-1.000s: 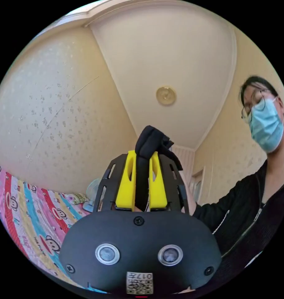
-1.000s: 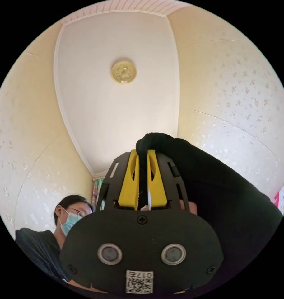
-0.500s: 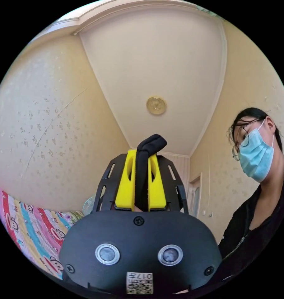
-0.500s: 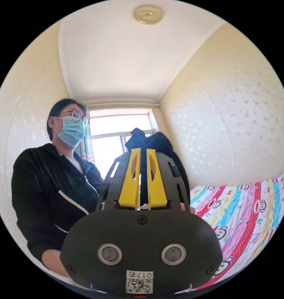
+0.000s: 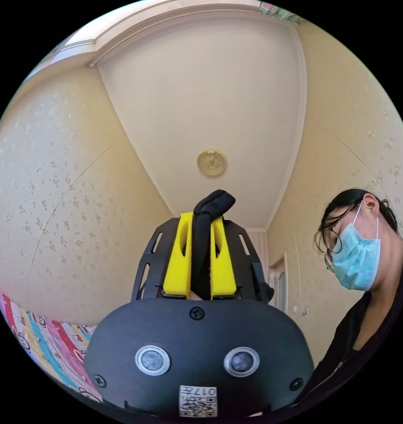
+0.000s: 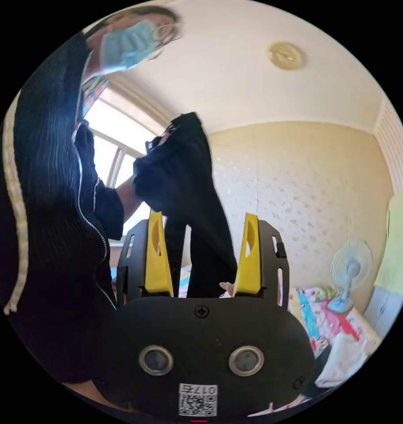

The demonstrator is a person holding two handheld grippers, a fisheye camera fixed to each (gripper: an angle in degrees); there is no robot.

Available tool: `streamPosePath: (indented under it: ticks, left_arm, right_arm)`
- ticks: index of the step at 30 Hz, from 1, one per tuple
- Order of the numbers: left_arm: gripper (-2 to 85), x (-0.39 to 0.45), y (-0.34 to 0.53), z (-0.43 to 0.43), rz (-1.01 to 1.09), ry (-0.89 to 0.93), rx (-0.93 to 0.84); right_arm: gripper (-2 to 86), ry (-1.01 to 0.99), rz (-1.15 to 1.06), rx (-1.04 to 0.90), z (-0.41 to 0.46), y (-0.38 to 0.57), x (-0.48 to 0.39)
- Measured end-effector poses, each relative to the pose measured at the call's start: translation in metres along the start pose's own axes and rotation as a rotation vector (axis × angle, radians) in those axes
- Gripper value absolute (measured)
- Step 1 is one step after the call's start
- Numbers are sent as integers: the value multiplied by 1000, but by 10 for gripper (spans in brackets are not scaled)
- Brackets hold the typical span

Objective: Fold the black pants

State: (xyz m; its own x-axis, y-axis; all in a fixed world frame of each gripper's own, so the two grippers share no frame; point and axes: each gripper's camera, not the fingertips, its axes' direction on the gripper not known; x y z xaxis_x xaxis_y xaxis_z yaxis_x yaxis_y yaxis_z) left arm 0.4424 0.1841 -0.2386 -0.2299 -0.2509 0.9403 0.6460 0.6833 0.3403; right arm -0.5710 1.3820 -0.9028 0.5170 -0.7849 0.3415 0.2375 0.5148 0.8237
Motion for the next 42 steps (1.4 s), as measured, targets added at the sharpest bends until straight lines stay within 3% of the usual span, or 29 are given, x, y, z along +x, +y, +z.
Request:
streamPosePath:
  ticks: [8,17,19,22,24,26,28,33,42]
  left_arm:
    - [65,27,3,16,12,-41,-12]
    - [66,47,5,-1,33,-138,4]
    - [65,46,-2,-17,39,-195,6]
    - [66,42,-15,-39,40,-244,-11]
    - [66,39,-22,-52,32,-223,-25]
    - [65,41,-29,-63,37,-214,-24]
    - [65,56,-38,-72,95,-249,-9]
    - [66,115,-72,-71,344,-261,58]
    - [67,207,-149,-25,496,-197,125]
  right_arm:
    - [230,71,-506,60,23,-28,-101]
    - [81,179,-660,88,31,-59,-124]
    - [73,198,-624,106,26,-73,-113]
    - [60,170,-351,139,16,-110,-60]
    - [50,6,-83,117,16,-145,-2]
    - [44,-89,33,118,20,-171,30]
    - [40,-98,22,139,22,-199,42]
    - [37,5,-265,202,19,-299,19]
    - [34,-14,-289,125,15,-432,33]
